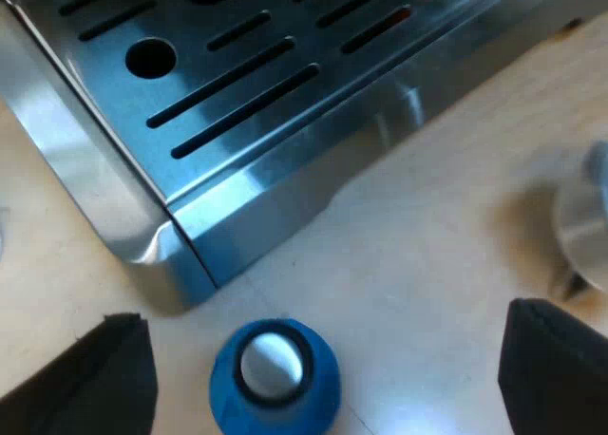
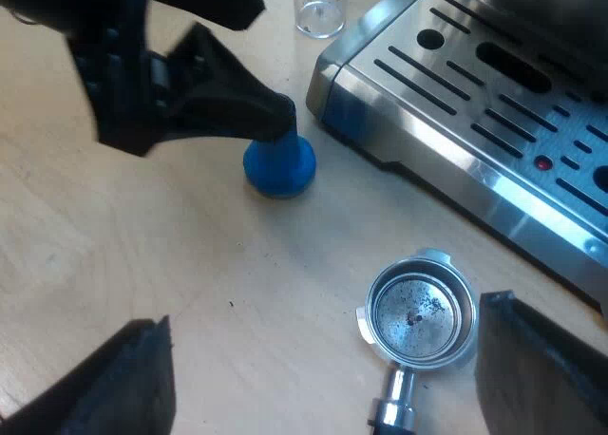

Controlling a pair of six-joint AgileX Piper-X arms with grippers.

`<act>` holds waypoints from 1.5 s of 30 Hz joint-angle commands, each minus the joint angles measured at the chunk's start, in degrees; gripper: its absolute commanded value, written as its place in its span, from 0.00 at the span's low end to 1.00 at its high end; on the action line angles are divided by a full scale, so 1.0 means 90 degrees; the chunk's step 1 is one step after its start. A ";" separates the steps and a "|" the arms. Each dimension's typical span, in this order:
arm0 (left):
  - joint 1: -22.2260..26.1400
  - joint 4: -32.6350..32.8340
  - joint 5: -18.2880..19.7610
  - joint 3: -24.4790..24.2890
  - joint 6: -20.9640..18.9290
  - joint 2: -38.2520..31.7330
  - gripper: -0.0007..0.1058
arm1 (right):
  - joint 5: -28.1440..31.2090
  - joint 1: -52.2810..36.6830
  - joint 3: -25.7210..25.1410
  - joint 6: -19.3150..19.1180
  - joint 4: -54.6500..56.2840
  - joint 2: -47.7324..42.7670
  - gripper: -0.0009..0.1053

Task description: Grind coffee beans and then tamp

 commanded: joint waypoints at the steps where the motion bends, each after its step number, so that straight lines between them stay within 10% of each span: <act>1: 0.0000 -0.0195 -0.0080 -0.0016 -0.0005 0.0163 0.75 | 0.0003 -0.0016 -0.0065 -0.0081 0.0005 -0.0042 0.65; 21: 0.0000 -0.0858 -0.0080 -0.0016 -0.0005 0.1703 0.72 | 0.0003 -0.0016 -0.0065 -0.0081 0.0005 -0.0042 0.65; 38: 0.0000 -0.0688 -0.0005 -0.0016 -0.0005 0.1687 0.02 | 0.0003 -0.0016 -0.0065 -0.0081 0.0005 -0.0042 0.65; 45: 0.0000 -0.0316 0.0118 -0.0016 -0.0005 0.1043 0.01 | 0.0003 -0.0016 -0.0065 0.0036 0.0202 -0.0042 0.65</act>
